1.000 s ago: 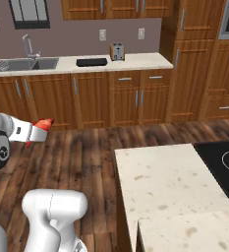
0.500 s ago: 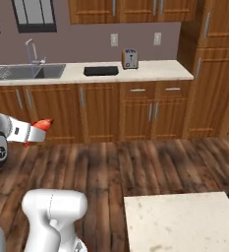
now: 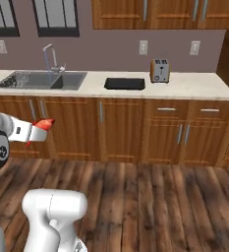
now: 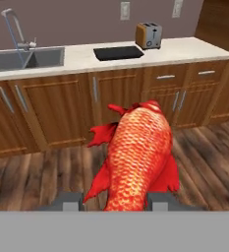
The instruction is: Take the fish out of the fridge, briefly rinse it in the sink, and place it on the tray next to the sink.
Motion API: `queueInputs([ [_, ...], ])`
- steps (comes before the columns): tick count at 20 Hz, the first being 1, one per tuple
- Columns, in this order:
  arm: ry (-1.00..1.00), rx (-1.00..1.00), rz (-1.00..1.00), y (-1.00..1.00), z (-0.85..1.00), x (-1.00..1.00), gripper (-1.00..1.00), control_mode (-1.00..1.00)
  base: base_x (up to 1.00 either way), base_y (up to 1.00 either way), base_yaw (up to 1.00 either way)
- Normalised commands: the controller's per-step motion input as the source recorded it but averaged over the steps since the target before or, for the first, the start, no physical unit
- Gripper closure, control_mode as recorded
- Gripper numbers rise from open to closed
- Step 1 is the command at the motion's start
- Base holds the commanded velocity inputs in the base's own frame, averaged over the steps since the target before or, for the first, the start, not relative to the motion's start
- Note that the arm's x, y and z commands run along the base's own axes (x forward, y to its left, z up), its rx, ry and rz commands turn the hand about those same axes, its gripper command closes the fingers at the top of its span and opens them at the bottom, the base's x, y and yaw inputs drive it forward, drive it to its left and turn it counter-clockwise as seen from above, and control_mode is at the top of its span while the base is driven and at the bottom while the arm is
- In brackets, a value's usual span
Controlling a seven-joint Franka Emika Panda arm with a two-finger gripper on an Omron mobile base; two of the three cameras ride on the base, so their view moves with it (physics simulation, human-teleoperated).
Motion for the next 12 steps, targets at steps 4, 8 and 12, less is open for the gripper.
queueInputs([
  [4, 0.0, 0.0, 0.0, 0.0, 0.0, 0.0, 1.0, 1.0, 1.0, 0.01, 0.28],
  [8, 0.0, 0.0, 0.0, 0.0, 0.0, 0.0, 1.0, 1.0, 1.0, 0.12, 0.22],
  [12, 0.0, 0.0, 0.0, 0.0, 0.0, 0.0, 1.0, 1.0, 1.0, 0.28, 0.1],
])
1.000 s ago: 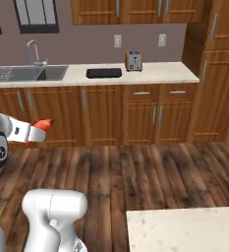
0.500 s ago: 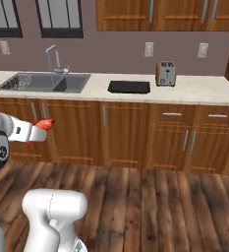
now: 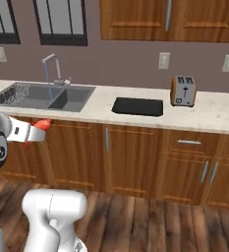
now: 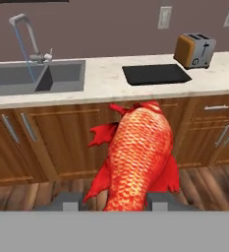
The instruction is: Take the fish out of the fridge, briefly rinse it in the sink, and place it on the tray next to the sink.
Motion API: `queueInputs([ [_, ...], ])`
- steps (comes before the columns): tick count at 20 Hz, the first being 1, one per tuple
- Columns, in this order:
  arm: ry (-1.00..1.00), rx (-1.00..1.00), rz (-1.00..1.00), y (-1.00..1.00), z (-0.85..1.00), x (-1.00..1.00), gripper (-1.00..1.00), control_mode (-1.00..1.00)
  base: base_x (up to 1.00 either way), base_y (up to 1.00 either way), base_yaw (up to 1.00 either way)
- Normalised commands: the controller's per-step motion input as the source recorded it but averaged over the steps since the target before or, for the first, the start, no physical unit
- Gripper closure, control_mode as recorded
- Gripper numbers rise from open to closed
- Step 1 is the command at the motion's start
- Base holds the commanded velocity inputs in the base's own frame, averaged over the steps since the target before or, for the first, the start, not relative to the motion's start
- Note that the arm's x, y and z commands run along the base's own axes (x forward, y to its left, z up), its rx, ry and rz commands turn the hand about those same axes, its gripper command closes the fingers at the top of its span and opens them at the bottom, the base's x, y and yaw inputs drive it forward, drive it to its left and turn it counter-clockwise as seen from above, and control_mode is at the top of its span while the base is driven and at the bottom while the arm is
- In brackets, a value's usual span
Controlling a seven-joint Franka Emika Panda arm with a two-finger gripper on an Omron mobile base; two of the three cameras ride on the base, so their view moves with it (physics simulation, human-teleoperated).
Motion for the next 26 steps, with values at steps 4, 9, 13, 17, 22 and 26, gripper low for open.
queueInputs([
  [4, 0.0, 0.0, 0.0, 0.0, 0.0, 0.0, 1.0, 1.0, 1.0, 0.45, 0.01],
  [9, 0.0, 0.0, 0.0, 0.0, 0.0, 0.0, 1.0, 1.0, 1.0, 0.69, -0.01],
  [13, 0.0, 0.0, 0.0, 0.0, 0.0, 0.0, 1.0, 1.0, 1.0, 0.75, -0.04],
  [17, 0.0, 0.0, 0.0, 0.0, 0.0, 0.0, 1.0, 1.0, 0.96, 0.49, -0.11],
  [22, 0.0, 0.0, 0.0, 0.0, 0.0, 0.0, 1.0, 1.0, 0.19, 0.03, -0.06],
  [26, 0.0, 0.0, 0.0, 0.0, 0.0, 0.0, 1.0, 1.0, 0.0, 0.0, -0.01],
])
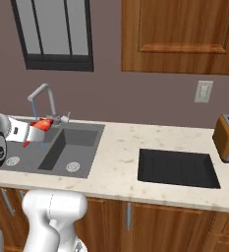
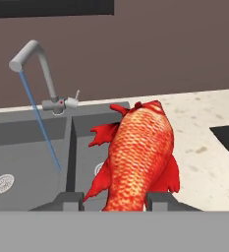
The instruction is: Take the fish out of the fridge, briefly rinse it in the sink, and place it on the tray next to the sink.
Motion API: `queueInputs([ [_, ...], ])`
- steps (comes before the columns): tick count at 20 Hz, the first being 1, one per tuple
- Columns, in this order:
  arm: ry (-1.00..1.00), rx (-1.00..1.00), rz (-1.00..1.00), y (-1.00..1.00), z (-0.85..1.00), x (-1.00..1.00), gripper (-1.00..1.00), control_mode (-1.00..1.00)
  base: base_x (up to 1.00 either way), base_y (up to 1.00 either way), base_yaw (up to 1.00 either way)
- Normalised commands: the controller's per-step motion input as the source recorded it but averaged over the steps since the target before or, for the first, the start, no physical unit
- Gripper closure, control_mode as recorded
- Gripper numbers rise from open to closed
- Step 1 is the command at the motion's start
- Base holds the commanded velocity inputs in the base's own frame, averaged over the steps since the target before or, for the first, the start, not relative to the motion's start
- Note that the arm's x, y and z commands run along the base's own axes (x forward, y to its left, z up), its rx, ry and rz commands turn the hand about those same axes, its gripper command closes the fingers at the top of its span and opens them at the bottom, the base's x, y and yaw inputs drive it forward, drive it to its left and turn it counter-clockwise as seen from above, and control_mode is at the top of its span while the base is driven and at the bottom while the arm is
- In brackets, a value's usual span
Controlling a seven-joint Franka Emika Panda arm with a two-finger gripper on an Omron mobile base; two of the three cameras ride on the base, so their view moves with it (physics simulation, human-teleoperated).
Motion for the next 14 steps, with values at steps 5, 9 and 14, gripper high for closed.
queueInputs([
  [5, 0.0, 0.0, 0.0, 0.0, 0.0, 0.0, 1.0, 1.0, 0.0, 0.22, -0.17],
  [9, 0.0, 0.0, 0.0, 0.0, 0.0, 0.0, 1.0, 1.0, 0.0, 0.24, -0.17],
  [14, 0.0, 0.0, 0.0, 0.0, 0.0, 0.0, 1.0, 1.0, 0.04, -0.02, -0.01],
])
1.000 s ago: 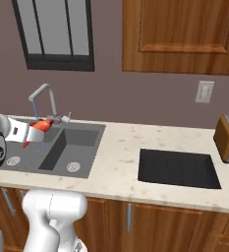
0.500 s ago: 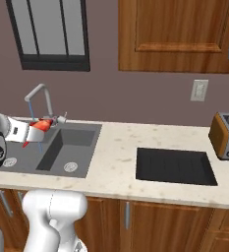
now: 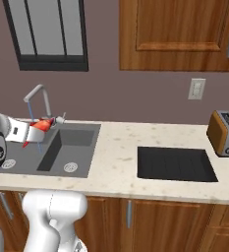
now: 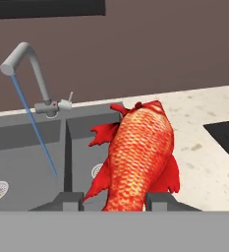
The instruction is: Take the fish out of the fridge, briefly rinse it in the sink, and place it on the tray next to the sink.
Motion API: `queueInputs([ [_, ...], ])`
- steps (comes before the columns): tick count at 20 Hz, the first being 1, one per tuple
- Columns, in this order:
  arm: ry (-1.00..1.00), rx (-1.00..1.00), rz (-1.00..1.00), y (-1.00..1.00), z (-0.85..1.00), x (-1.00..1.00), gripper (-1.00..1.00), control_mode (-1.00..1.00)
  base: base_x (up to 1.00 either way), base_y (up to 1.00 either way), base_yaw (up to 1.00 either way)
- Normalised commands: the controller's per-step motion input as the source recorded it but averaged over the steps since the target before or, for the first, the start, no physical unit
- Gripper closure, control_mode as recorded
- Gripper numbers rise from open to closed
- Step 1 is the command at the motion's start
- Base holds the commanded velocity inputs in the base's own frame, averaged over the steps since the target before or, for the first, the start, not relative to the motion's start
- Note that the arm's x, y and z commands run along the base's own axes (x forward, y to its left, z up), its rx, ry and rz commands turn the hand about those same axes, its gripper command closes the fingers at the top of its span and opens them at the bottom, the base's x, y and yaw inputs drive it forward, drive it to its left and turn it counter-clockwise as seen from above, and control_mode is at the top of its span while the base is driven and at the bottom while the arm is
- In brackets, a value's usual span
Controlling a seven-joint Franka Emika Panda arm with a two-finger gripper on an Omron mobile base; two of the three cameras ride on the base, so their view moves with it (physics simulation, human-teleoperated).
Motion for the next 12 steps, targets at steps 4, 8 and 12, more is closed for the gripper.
queueInputs([
  [4, 0.0, 0.0, 0.0, 0.0, 0.0, 0.0, 1.0, 1.0, 0.2, -0.04, 0.0],
  [8, 0.0, 0.0, 0.0, 0.0, 0.0, 0.0, 1.0, 1.0, 0.43, -0.01, 0.0],
  [12, 0.06, 0.0, 0.04, -0.05, 0.0, 0.23, 1.0, -1.0, 0.26, 0.0, 0.0],
])
